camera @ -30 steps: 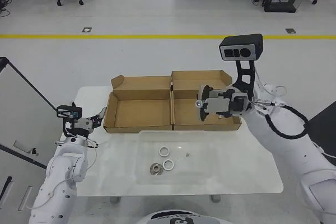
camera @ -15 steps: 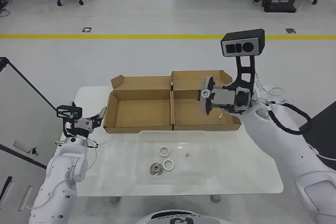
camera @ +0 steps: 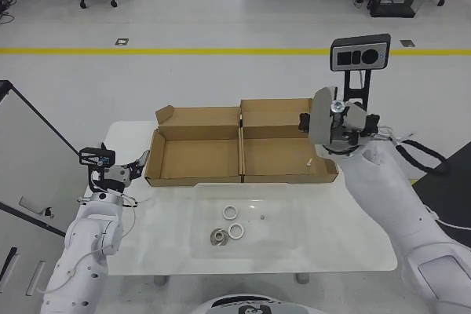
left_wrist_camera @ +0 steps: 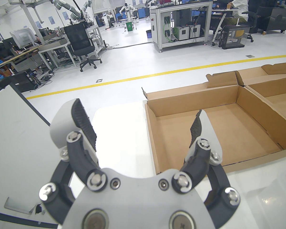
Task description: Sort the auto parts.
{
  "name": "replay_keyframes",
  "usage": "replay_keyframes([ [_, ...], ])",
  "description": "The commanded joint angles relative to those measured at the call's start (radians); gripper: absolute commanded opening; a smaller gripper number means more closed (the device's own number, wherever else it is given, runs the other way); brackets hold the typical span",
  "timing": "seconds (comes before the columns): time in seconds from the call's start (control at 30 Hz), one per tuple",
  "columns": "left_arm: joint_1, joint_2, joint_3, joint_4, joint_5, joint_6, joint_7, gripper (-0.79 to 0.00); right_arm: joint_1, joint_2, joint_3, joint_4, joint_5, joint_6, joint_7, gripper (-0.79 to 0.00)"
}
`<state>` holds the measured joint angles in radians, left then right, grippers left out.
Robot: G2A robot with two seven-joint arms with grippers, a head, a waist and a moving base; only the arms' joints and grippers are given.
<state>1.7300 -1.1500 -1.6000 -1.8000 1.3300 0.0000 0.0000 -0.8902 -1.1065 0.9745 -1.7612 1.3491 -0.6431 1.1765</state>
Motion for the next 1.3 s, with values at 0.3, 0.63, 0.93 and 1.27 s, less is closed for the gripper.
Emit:
replay_keyframes([
  [0.3,0.000,0.000,0.000,0.000,0.000,0.000,0.000,0.000,0.033,-0.010,0.032,0.039,-0.274,0.090,0.002,-0.785],
  [0.63,0.000,0.000,0.000,0.000,0.000,0.000,0.000,0.000,0.006,-0.028,0.047,0.005,-0.192,0.106,-0.010,-0.785],
  [0.93,0.000,0.000,0.000,0.000,0.000,0.000,0.000,0.000,-0.022,-0.054,0.064,-0.015,0.004,0.114,0.033,-0.785],
  [1.27,0.000,0.000,0.000,0.000,0.000,0.000,0.000,0.000,-0.022,-0.054,0.064,-0.015,0.004,0.114,0.033,-0.785],
])
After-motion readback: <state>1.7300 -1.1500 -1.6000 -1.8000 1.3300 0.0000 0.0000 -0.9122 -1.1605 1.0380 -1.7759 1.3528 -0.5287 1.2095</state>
